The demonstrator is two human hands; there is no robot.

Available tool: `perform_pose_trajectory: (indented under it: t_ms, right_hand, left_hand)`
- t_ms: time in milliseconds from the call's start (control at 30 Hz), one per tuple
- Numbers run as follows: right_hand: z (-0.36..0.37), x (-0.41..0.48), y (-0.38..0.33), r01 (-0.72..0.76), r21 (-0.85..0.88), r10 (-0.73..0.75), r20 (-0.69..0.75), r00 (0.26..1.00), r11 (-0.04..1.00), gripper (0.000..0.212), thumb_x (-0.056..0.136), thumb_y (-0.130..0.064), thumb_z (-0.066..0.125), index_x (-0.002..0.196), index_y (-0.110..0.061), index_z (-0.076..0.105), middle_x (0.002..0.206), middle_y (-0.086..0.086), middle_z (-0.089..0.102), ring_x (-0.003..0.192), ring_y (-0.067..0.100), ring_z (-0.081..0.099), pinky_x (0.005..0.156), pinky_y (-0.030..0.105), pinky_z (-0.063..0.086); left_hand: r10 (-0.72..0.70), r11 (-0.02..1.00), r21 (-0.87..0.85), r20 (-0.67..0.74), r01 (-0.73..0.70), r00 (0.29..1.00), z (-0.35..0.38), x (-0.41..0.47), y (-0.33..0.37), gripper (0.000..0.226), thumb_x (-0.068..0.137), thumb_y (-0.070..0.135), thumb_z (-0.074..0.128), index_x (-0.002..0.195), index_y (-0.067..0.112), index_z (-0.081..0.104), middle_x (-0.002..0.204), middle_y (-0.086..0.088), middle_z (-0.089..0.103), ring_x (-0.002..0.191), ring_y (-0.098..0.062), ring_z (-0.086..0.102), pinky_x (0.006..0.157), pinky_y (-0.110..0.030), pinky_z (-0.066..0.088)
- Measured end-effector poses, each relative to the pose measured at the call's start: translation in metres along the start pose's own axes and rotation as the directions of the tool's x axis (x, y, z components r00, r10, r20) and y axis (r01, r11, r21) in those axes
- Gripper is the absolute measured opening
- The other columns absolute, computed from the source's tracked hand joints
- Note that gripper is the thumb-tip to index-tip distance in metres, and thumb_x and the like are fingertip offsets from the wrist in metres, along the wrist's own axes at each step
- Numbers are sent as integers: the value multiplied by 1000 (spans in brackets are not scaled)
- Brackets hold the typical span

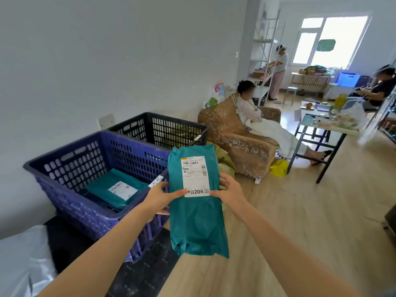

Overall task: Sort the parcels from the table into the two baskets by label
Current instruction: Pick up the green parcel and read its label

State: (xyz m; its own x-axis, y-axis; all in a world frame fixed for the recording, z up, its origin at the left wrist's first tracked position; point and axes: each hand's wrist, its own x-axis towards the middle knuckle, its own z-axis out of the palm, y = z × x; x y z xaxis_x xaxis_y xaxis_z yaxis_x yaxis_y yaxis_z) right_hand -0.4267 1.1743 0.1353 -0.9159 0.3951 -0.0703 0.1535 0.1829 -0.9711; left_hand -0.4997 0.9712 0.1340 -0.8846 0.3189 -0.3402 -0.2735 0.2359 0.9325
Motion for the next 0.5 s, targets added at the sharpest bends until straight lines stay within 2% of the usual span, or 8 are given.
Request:
perform_pose_trajectory:
  t_ms: [133, 200, 267, 300, 367, 433, 500]
  right_hand:
    - [-19, 55, 2, 17, 2, -17, 40, 999, 1000, 72, 75, 5, 76, 139, -9, 44, 134, 10, 55, 120, 22, 54, 97, 35, 50]
    - [-30, 86, 2, 43, -2, -43, 68, 997, 999, 69, 76, 5, 76, 137, -9, 46, 131, 7, 56, 115, 18, 54, 93, 31, 51]
    - [-43, 116, 0, 58, -9, -56, 117, 992, 998, 66, 77, 4, 75, 136, -10, 47, 122, 2, 57, 104, 12, 54, 75, 15, 50]
    - [-49, 131, 0, 62, -12, -60, 134, 989, 998, 66, 77, 3, 75, 135, -11, 47, 121, 1, 57, 100, 9, 54, 66, 10, 48]
    - [-64, 164, 0, 77, -19, -73, 163, 984, 997, 64, 78, 2, 75, 135, -11, 48, 123, 2, 56, 96, 6, 52, 60, 8, 45]
    - [-75, 197, -3, 91, -23, -84, 208, 975, 996, 63, 79, 3, 73, 135, -9, 47, 124, 3, 55, 102, 9, 50, 65, 11, 45]
    - [-85, 229, -6, 95, -15, -88, 252, 964, 995, 63, 79, 4, 73, 136, -7, 48, 129, 5, 54, 110, 12, 50, 81, 19, 47]
  left_hand:
    - [2, 1000, 11, -39, -2, 999, 18, 44, 19, 78, 70, 32, 86, 135, 16, 45, 119, -5, 67, 86, -23, 73, 70, -46, 61]
    - [8, 1000, 2, -70, -8, 998, 30, 66, 28, 78, 70, 32, 85, 135, 16, 45, 119, -5, 66, 85, -23, 73, 67, -44, 61]
    - [9, 1000, -11, -107, -10, 994, 43, 88, 37, 74, 72, 31, 85, 133, 16, 47, 117, -5, 67, 84, -23, 74, 66, -43, 61]
    - [4, 1000, -20, -121, -6, 993, 51, 99, 42, 71, 72, 31, 84, 131, 15, 48, 115, -6, 68, 83, -23, 74, 67, -44, 61]
    - [-8, 999, -41, -149, 2, 989, 66, 120, 52, 69, 73, 30, 84, 130, 15, 48, 111, -6, 70, 83, -24, 74, 70, -48, 61]
    - [-17, 998, -61, -191, 5, 981, 78, 138, 64, 69, 73, 31, 84, 130, 16, 48, 111, -6, 70, 83, -24, 74, 71, -48, 60]
    - [-23, 997, -78, -236, 5, 971, 89, 154, 78, 70, 72, 32, 84, 130, 16, 47, 113, -5, 69, 83, -23, 74, 70, -46, 61]
